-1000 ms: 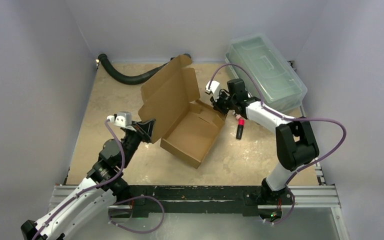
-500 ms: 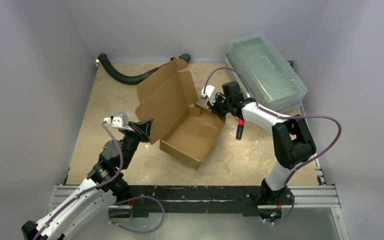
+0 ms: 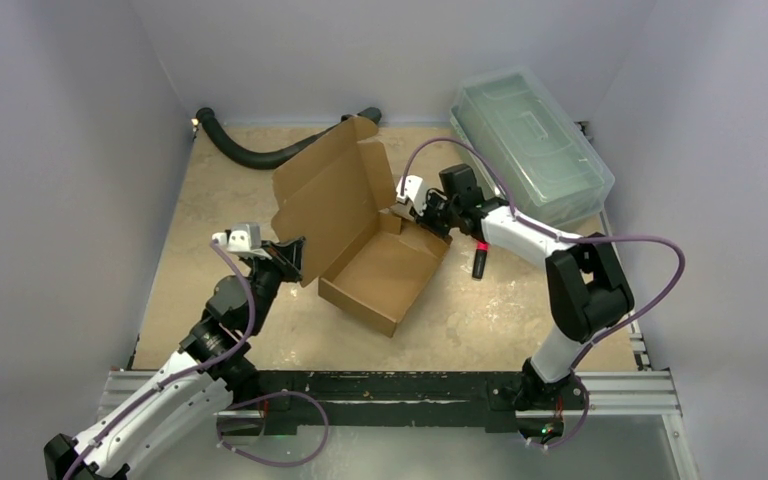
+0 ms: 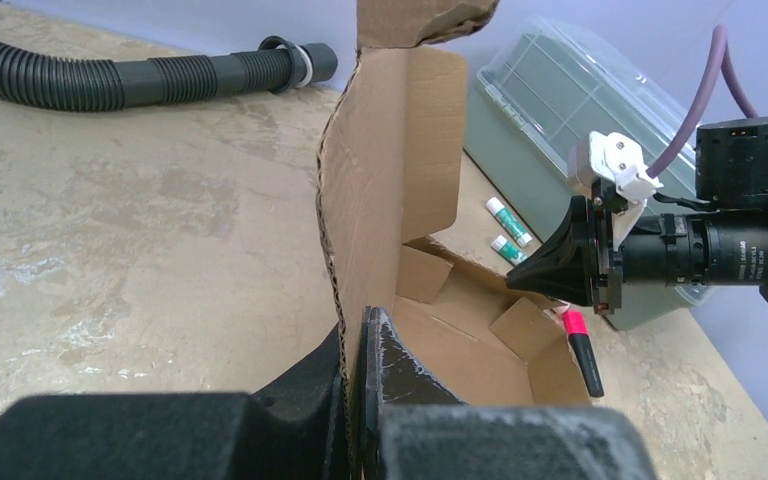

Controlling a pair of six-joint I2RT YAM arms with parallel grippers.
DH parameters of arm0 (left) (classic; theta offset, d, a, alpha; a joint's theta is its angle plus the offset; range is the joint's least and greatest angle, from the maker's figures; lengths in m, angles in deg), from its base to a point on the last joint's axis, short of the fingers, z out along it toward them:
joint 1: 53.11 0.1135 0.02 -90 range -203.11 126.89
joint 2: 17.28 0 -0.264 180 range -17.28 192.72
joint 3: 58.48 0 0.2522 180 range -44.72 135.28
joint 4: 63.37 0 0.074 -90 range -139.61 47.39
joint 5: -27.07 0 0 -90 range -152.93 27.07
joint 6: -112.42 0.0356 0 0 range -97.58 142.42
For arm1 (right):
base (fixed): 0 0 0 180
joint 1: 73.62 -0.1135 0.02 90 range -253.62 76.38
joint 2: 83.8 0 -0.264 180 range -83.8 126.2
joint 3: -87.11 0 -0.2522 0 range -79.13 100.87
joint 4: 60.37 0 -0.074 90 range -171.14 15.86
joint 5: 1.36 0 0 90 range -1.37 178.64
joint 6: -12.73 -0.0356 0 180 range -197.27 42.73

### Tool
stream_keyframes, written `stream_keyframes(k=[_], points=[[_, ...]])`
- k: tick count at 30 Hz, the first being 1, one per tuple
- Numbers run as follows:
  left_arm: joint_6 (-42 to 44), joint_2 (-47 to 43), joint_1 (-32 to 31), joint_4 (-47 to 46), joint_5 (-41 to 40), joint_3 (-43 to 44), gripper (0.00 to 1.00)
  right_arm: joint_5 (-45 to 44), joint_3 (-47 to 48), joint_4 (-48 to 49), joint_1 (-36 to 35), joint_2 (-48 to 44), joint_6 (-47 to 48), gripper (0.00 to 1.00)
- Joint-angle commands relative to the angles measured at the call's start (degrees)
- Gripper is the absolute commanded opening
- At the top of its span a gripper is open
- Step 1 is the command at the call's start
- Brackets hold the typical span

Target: Fold the paper box

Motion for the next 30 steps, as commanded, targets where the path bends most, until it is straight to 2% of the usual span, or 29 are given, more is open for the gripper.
stream_keyframes(k=[1, 9, 14, 21, 30], points=[[1.29, 0.86, 0.02, -1.43, -0.12, 1.86, 0.00, 0.44, -0.62, -0.84, -1.81, -2.98, 2.27, 0.00], [1.78, 0.40, 0.03, 0.01, -2.91, 2.54, 0.00, -0.96, 0.14, -2.85, -2.10, -2.91, 3.79, 0.00], [1.98, 0.55, 0.00, -2.28, -2.92, 1.07, 0.00, -2.60, 0.57, -2.87, -2.10, -2.64, 3.06, 0.00], [4.93, 4.50, -0.05, -7.11, -3.02, 0.54, 0.00, -3.00, 0.33, -3.19, -2.02, -5.04, 3.31, 0.00], [3.10, 8.92, -0.02, -6.03, -6.53, 2.38, 0.00, -7.84, 0.21, -3.15, -2.02, -5.87, 4.64, 0.00]])
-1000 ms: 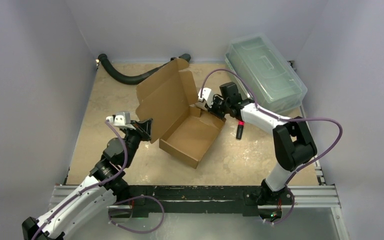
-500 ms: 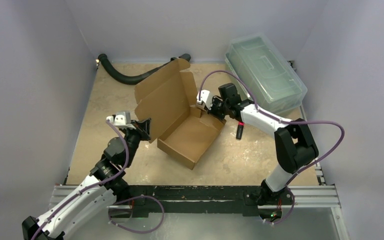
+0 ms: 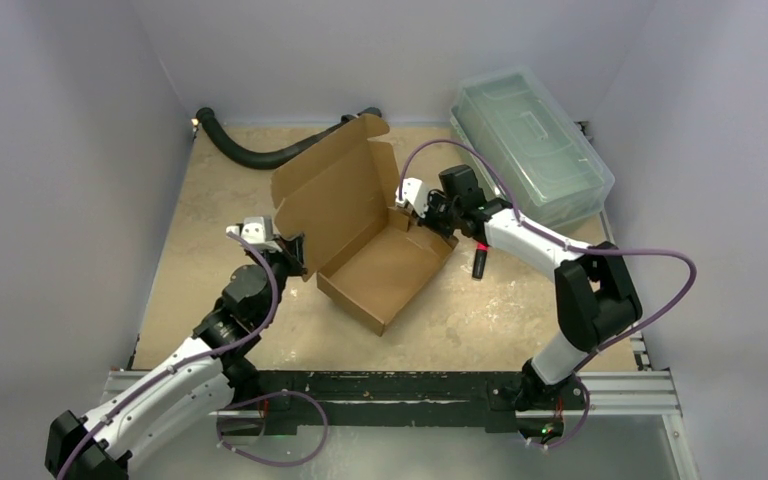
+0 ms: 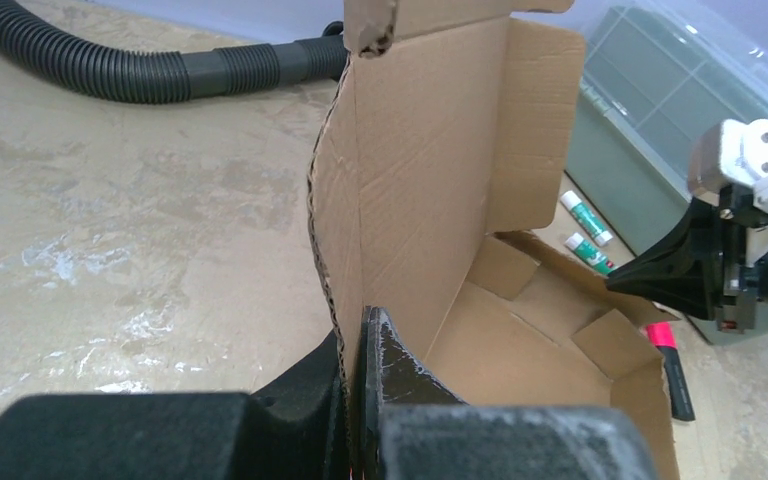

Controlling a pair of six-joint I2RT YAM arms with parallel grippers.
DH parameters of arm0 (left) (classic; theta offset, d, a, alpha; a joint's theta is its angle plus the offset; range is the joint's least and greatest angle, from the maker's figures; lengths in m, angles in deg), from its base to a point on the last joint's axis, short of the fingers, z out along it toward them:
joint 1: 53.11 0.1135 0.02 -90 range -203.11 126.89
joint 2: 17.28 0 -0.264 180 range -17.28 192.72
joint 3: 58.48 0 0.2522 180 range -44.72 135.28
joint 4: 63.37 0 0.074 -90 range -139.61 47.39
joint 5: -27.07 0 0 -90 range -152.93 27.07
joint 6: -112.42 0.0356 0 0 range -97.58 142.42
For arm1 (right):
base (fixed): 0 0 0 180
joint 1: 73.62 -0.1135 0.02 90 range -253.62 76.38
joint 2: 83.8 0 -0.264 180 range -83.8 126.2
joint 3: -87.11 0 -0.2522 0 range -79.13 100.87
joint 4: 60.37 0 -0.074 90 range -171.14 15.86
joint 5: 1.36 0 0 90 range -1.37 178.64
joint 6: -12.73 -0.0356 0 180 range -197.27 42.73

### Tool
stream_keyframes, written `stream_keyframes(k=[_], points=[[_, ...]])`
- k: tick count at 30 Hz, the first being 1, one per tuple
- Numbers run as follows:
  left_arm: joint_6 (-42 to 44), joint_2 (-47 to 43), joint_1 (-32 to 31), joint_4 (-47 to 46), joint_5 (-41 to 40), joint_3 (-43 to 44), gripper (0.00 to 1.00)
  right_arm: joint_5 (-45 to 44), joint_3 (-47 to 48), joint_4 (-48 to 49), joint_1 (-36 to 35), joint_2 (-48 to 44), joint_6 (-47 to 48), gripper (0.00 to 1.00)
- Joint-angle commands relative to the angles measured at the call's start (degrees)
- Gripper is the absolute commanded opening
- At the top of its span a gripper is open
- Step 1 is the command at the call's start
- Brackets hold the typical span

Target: Fold the paper box

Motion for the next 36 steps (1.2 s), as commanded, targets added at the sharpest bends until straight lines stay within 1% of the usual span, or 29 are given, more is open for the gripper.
stream_keyframes(k=[1, 6, 12, 16, 19, 20, 22, 24, 27, 32, 34, 36], points=[[-0.26, 1.34, 0.02, -1.88, -1.08, 2.29, 0.00, -2.35, 0.40, 0.69, -0.44, -2.12, 0.80, 0.00], [-0.07, 2.56, 0.02, -1.89, -1.57, 2.56, 0.00, -4.88, 0.74, 0.70, -0.45, -0.35, 0.37, 0.00], [-2.25, 3.06, -0.04, -0.67, -3.04, 2.34, 0.00, -3.22, 0.90, -0.68, -0.42, 0.60, 0.78, 0.00], [-6.59, 3.29, 0.02, 4.95, -8.50, 3.68, 0.00, -3.15, 1.00, -1.19, -0.40, 0.65, 1.16, 0.00], [-9.13, 3.93, 0.02, 8.11, -9.55, 3.74, 0.00, -2.91, 1.18, -1.43, -0.44, 0.80, 1.01, 0.00], [-9.95, 4.27, -0.05, 8.89, -9.39, 3.80, 0.03, -3.04, 1.25, -1.38, -0.45, 0.88, 0.88, 0.00], [-11.24, 4.93, 0.00, 10.20, -8.70, 4.01, 0.14, -3.60, 1.27, -1.07, -0.45, 0.83, 0.53, 0.00], [-11.77, 5.32, 0.00, 10.94, -8.21, 4.39, 0.22, -3.90, 1.18, -0.62, -0.25, 0.61, 0.36, 0.00], [-12.44, 4.73, 0.02, 14.39, -8.22, 5.02, 0.40, -3.70, 1.18, -0.46, 0.05, 0.09, -0.02, 0.00], [-11.46, 2.93, 0.03, 15.67, -8.28, 5.93, 0.68, -3.33, 1.09, -0.58, 0.35, -0.02, -0.23, 0.00], [-10.11, 2.32, 0.01, 15.77, -8.97, 6.49, 0.76, -3.14, 1.09, -0.60, 0.35, -0.04, -0.30, 0.00], [-8.51, 1.67, 0.10, 14.87, -8.95, 6.77, 0.82, -2.88, 1.09, -0.47, 0.35, -0.13, -0.39, 0.00]])
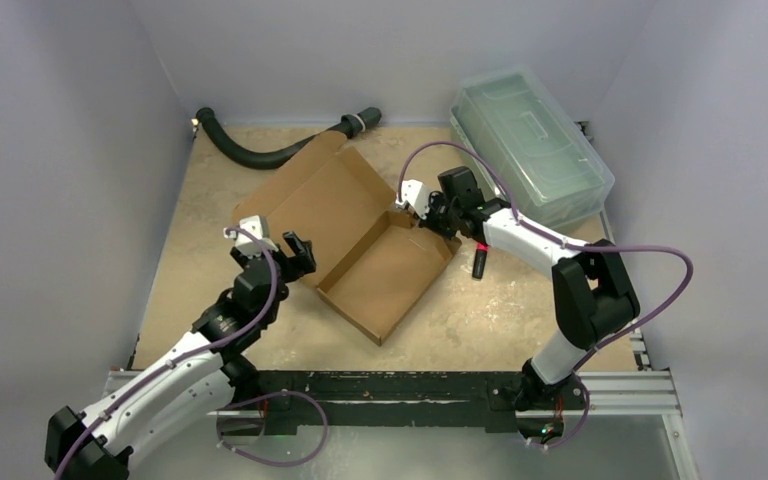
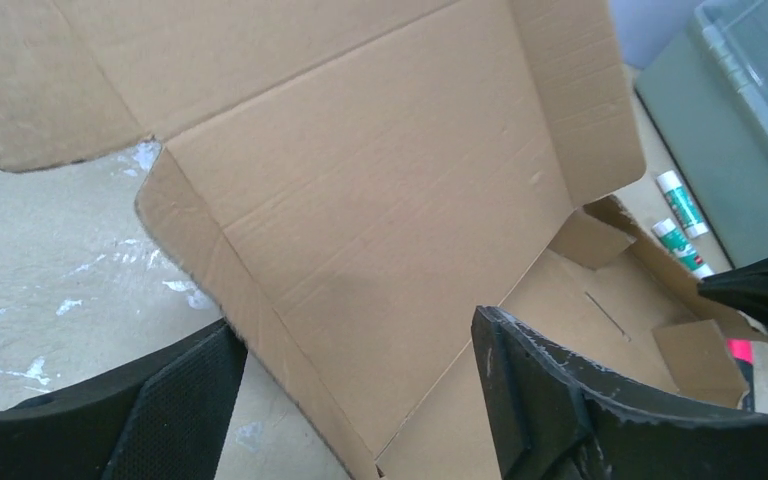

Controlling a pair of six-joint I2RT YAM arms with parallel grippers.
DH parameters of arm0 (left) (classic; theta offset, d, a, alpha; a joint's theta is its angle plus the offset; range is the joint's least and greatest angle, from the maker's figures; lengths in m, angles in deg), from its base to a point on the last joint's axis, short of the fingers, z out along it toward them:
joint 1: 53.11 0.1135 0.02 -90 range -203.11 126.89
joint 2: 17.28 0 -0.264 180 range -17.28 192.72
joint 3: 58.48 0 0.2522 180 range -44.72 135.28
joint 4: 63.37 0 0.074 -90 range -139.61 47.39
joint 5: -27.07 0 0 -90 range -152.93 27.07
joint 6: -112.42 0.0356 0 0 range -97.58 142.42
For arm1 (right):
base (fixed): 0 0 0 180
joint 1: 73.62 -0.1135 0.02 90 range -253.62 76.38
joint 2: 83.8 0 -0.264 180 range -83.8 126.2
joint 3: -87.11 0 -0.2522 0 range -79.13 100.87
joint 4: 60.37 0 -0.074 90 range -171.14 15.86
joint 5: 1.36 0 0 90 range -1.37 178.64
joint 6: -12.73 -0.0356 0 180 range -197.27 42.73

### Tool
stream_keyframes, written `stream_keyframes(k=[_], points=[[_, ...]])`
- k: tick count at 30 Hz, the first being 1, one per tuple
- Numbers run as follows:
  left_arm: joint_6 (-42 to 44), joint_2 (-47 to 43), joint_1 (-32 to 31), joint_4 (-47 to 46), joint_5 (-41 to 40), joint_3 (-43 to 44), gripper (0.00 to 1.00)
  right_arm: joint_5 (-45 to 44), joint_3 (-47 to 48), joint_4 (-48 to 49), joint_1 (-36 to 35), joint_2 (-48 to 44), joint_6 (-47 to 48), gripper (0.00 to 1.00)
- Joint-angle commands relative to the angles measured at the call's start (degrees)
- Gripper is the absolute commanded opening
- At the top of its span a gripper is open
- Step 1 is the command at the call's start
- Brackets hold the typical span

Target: Fold the paper box

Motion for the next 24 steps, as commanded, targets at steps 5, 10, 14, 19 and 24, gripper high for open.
stream_keyframes(k=[5, 10, 14, 19, 24], points=[[3.02, -1.61, 1.37, -2.60, 1.18, 4.30, 0.86, 0.56, 0.83, 1.21, 0.33, -1.05, -0.68, 0.00], [-0.60, 1.06, 7.78, -2.68, 10.41, 4.60, 0.87, 1.04, 0.90, 1.03, 0.49, -1.01, -0.93, 0.00], [-5.66, 0.90, 10.46, 0.59, 12.15, 5.48, 0.87, 1.31, 0.83, 1.03, 0.57, -1.17, -1.11, 0.00], [-10.72, -3.52, 10.48, 10.83, 10.33, 8.69, 0.93, 1.84, 0.96, 0.95, 0.62, -0.94, -1.29, 0.00], [-18.92, -7.54, 10.74, 14.79, 16.32, 3.95, 0.97, 2.41, 1.05, 0.95, 0.62, -0.76, -1.46, 0.00]])
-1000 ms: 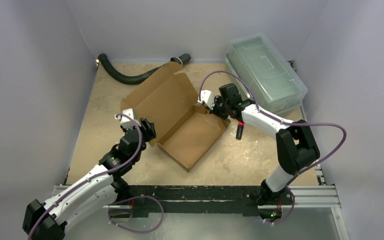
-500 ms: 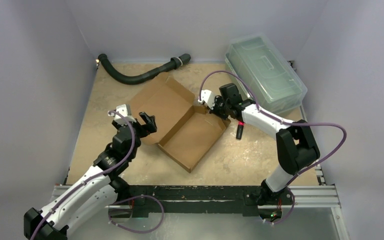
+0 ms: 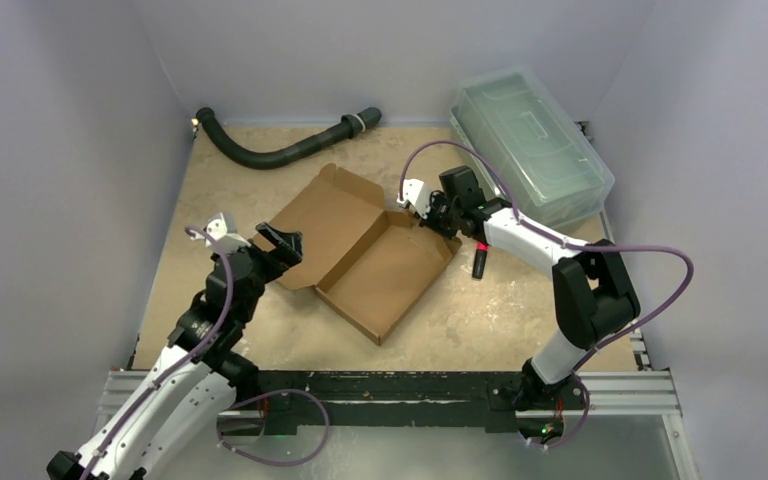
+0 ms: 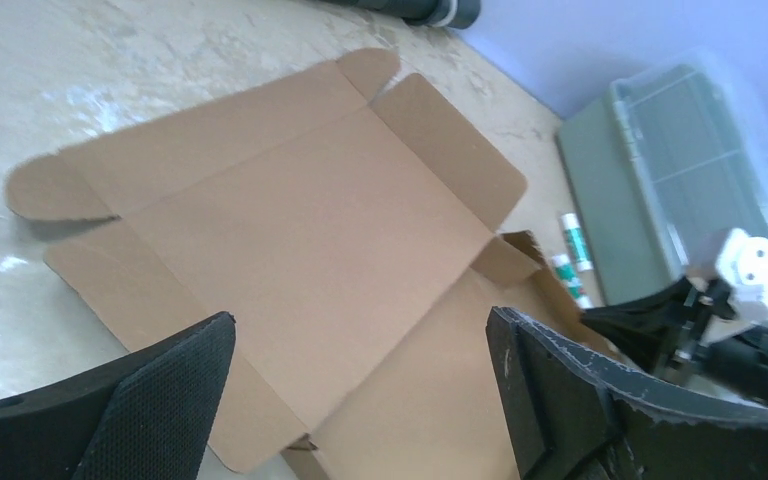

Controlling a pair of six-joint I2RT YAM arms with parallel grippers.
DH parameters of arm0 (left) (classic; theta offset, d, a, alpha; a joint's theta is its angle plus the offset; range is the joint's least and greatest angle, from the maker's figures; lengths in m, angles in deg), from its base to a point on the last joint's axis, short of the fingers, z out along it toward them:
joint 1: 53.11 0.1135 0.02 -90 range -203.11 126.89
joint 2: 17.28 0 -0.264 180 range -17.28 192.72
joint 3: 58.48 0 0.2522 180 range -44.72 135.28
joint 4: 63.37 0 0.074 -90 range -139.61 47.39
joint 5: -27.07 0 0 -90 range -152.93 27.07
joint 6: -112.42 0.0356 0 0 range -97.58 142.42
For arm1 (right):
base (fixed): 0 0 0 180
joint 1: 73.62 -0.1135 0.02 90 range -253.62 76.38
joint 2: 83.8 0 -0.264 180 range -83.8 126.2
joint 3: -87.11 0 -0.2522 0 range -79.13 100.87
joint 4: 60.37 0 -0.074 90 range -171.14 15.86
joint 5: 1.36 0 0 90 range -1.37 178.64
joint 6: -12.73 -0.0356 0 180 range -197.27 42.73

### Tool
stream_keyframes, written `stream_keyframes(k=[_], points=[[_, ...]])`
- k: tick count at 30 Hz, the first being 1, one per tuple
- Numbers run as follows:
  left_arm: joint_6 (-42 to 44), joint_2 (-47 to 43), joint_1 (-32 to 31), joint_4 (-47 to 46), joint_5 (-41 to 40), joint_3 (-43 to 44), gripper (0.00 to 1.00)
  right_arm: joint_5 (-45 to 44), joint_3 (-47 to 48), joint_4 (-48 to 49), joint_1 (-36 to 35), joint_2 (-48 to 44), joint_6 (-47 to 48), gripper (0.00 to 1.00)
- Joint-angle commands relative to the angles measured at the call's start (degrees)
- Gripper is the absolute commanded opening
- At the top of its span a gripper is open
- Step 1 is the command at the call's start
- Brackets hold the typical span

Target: Fold the paper box

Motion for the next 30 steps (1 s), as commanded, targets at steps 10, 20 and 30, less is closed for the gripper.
stream_keyframes(k=[10, 20, 30], points=[[-6.99, -1.46, 0.56, 7.59, 14.24, -1.52, 0.93, 2.85, 0.77, 2.08, 0.22, -2.46, -2.09, 0.00], [-17.13, -6.81, 0.65, 5.46, 5.21, -10.45, 0.97, 3.50, 0.67, 2.47, 0.22, -2.55, -2.70, 0.00], [-21.64, -3.71, 2.47, 4.91, 4.28, -9.76, 0.99, 3.75, 0.74, 2.18, 0.21, -2.66, -2.68, 0.00]])
